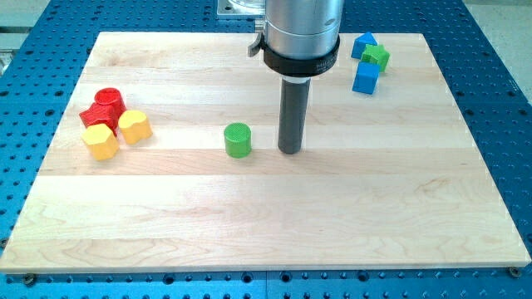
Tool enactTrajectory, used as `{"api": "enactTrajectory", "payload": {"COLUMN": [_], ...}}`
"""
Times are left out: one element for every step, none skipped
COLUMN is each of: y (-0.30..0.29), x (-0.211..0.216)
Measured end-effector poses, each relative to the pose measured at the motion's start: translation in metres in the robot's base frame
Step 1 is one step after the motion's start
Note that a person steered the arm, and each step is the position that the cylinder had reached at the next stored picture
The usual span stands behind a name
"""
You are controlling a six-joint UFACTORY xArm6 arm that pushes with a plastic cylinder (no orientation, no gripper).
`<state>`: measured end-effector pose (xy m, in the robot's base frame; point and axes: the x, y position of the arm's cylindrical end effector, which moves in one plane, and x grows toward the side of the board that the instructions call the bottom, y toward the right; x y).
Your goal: Slide the green circle top right to the yellow heart
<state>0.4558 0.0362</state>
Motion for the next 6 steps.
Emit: {"api": "enactTrajectory", "payload": {"y": [-0.018,-0.055,-0.068,-0.087,-0.134,-0.076], "x": [0.014,0.039,0.030,-0.001,-0.009,-0.019]}}
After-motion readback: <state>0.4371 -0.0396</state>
